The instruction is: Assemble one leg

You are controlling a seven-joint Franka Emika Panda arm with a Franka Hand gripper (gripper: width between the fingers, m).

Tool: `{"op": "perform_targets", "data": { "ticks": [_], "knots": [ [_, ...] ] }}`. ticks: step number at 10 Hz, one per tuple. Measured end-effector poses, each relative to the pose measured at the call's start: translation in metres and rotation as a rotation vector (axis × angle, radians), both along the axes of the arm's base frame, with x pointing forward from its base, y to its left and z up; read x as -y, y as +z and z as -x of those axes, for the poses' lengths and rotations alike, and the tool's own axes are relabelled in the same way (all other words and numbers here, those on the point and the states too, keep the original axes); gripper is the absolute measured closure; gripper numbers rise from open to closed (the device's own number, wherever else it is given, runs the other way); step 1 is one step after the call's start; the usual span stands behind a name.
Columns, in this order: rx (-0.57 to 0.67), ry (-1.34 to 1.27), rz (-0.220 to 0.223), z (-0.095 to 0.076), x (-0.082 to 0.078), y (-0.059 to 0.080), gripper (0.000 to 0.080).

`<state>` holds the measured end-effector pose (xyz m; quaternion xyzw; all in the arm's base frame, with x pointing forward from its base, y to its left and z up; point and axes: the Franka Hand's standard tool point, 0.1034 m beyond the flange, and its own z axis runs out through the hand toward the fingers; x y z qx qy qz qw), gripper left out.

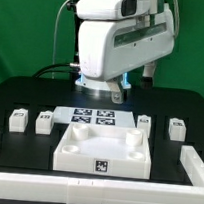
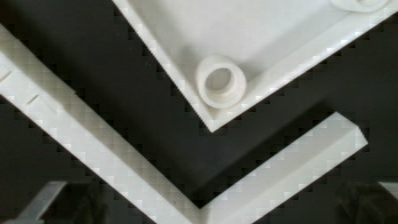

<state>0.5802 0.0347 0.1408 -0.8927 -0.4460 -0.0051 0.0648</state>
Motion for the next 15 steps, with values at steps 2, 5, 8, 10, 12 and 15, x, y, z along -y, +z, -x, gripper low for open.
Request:
{"op": "perform_targets", "data": {
  "ticks": [2,5,8,10,12,15],
  "knots": [
    [0.0,0.001,0.0,0.0,0.0,0.0,0.015],
    [-0.002,-0.001,0.0,0.0,0.0,-0.001,0.015],
    [0.001,0.0,0.001,0.001,0.001,-0.003,0.015],
    [0.072,0.06,0.02,0.027,0.012,-0.023,0.015],
    [0.092,0.213,0.049,0.051,0.015,-0.04,0.015],
    [0.036,0.349,0.105,0.062,0.015,-0.052,0.015]
  ]
}}
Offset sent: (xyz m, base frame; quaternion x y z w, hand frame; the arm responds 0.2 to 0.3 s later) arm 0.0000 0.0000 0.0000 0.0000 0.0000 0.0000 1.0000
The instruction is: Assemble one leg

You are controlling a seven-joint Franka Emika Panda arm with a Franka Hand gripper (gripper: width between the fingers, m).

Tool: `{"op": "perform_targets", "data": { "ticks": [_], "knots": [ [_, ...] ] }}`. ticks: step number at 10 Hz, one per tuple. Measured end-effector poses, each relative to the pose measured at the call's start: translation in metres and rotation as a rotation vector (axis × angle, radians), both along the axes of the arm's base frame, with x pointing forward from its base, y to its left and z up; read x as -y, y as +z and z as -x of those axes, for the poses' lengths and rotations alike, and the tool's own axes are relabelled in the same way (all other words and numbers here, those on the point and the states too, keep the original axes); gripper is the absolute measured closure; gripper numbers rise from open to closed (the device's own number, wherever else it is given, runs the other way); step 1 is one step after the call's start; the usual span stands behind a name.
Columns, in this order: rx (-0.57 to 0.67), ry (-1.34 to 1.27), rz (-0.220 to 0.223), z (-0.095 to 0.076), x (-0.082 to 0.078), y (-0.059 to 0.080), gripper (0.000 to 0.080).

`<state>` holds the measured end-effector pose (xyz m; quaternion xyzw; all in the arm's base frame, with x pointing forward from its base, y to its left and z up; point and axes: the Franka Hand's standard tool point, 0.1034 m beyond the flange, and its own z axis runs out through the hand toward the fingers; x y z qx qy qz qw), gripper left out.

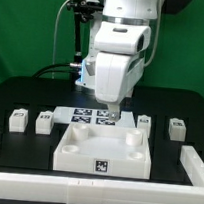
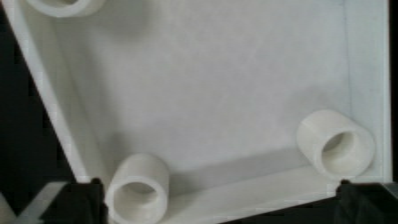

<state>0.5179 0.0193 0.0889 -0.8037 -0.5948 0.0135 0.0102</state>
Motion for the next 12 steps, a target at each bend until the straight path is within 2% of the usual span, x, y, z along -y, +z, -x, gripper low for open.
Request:
{"op": "perform_targets", "data": {
  "ticks": [4,6,7,9,12],
  "knots": [
    [0.004,0.037,0.0,0.003,0.001,-0.003,0.015],
    [0.021,0.172,-0.002,0.032,0.002,-0.019,0.015],
    [0.039,0.221,-0.005,0.052,0.006,-0.025,0.015],
    [0.014,0.212,-0.012,0.078,0.017,-0.041,0.015],
    [-0.041,0.196,-0.03,0.09,0.019,-0.074,0.015]
  ]
}}
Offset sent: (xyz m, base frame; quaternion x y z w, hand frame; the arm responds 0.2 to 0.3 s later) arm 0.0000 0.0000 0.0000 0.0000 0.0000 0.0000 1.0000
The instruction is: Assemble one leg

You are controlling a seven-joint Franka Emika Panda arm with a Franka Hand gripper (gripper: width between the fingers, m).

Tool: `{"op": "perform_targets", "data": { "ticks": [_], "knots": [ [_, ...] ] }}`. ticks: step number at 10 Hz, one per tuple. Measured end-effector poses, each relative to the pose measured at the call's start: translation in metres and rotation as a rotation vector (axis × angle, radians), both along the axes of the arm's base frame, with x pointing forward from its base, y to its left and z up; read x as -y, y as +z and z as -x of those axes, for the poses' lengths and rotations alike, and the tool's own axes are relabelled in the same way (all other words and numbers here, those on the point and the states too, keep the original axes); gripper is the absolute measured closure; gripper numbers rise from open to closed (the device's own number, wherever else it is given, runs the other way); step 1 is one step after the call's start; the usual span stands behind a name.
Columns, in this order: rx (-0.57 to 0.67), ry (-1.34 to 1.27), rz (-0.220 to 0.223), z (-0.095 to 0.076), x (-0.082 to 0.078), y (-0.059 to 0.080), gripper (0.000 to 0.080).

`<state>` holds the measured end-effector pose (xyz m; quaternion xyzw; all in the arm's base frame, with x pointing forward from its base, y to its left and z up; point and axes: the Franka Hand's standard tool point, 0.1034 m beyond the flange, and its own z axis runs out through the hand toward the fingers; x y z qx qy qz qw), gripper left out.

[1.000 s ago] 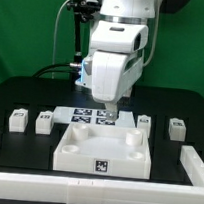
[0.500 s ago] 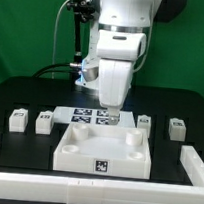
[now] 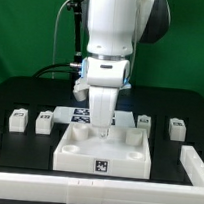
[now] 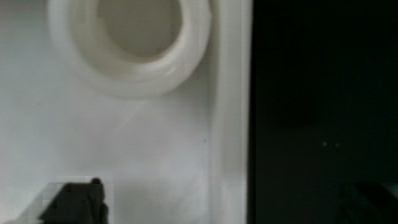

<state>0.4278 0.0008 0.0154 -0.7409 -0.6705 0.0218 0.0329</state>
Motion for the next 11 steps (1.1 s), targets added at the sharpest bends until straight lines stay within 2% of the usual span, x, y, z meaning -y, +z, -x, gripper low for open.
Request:
{"op": "perform_targets", "data": {
  "ticks": [5,7,8,9,10,11],
  "knots": [
    [-0.004,-0.021,0.003,-0.0027,-0.001,0.0018,0.015],
    [-0.005,-0.022,0.003,-0.0025,-0.0007,0.0014,0.0419],
    [-0.005,-0.022,0.003,-0.0023,-0.0006,0.0012,0.0419],
    [-0.006,-0.022,0.003,-0.0022,-0.0006,0.0011,0.0603],
    [-0.006,-0.022,0.003,-0.002,-0.0005,0.0009,0.0603],
    [-0.005,-0.023,0.003,-0.0025,-0.0004,0.0011,0.0744]
  ]
}}
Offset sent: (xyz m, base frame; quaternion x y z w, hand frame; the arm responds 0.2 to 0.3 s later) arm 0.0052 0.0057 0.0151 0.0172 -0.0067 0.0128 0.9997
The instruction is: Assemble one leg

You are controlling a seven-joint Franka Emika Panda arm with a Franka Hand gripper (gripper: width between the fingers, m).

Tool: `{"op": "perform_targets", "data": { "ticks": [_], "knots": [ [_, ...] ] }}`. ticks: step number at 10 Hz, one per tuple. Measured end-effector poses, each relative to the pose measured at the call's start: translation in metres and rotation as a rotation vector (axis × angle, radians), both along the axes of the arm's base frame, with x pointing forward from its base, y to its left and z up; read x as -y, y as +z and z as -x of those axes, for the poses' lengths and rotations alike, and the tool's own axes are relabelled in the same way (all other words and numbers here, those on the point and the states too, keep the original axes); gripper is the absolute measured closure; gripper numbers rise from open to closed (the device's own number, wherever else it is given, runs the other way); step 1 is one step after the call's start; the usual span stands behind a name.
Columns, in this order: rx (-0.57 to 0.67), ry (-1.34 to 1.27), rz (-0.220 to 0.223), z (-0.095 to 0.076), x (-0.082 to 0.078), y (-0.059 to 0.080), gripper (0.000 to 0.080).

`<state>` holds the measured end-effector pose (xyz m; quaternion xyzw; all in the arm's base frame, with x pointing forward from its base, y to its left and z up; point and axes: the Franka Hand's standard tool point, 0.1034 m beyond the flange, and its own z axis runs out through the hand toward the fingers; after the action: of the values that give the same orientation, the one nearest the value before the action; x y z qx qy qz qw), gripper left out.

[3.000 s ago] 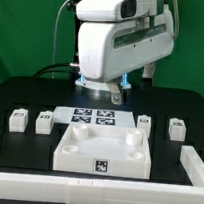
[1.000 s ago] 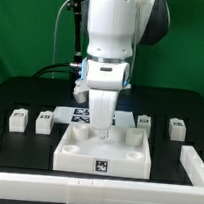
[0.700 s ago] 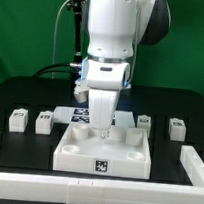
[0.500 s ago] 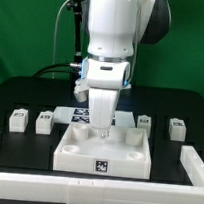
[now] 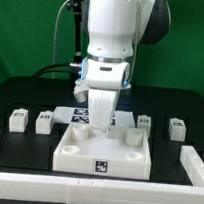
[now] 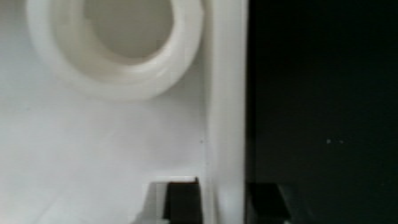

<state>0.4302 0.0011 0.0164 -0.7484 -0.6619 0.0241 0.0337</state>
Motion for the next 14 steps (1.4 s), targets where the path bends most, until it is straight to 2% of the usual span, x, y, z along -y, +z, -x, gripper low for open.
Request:
{"op": "perform_targets", "data": {
  "ticks": [8,10,14],
  "knots": [
    [0.0,0.003,0.0,-0.001,-0.001,0.0,0.0742],
    [0.006,0.065,0.01,-0.021,-0.02,0.0,0.0742],
    [0.038,0.12,0.002,-0.054,-0.046,0.0,0.0742]
  ]
}}
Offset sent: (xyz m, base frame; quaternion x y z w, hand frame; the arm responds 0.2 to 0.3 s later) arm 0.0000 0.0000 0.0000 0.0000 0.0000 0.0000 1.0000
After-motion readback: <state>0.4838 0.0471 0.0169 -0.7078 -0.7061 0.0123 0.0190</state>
